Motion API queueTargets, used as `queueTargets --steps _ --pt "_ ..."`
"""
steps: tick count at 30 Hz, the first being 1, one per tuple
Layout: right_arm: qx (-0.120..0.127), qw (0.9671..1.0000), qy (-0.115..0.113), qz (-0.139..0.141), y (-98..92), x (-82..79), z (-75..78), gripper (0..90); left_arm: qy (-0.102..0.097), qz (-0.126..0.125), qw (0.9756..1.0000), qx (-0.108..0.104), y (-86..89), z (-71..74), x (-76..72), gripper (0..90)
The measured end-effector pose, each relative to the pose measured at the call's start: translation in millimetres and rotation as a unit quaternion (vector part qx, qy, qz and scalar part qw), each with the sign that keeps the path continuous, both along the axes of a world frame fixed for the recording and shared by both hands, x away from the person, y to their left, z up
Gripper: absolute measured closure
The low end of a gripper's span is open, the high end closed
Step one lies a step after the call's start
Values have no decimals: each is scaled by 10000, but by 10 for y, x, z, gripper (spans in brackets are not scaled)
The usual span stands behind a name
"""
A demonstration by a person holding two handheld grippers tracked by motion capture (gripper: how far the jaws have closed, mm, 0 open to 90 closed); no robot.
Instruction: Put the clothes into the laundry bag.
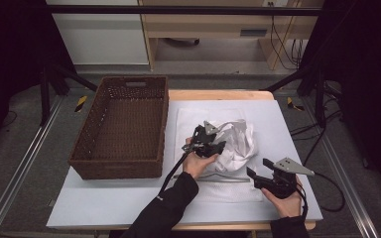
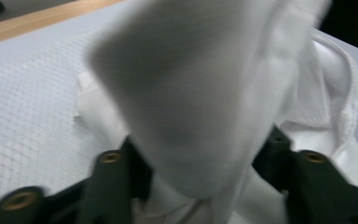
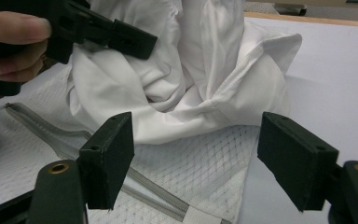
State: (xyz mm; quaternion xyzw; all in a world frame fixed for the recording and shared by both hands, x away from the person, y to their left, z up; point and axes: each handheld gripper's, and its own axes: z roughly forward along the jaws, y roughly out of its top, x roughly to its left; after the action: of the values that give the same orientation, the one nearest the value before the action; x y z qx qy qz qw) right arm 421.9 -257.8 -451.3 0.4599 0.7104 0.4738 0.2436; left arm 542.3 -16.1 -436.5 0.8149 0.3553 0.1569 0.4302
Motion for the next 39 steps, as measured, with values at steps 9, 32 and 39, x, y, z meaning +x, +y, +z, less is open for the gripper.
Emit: queueTargets --steps 9,32,39 --pt "47 10000 -78 21 103 14 55 193 18 -380 9987 -343 269 370 -189 144" --pt "-81 9989 85 451 988 329 117 124 -226 -279 9993 27 1123 100 -1304 542" --pt "-188 9985 366 366 1172 558 -39 146 -118 -456 9988 114 1160 -171 -1343 662"
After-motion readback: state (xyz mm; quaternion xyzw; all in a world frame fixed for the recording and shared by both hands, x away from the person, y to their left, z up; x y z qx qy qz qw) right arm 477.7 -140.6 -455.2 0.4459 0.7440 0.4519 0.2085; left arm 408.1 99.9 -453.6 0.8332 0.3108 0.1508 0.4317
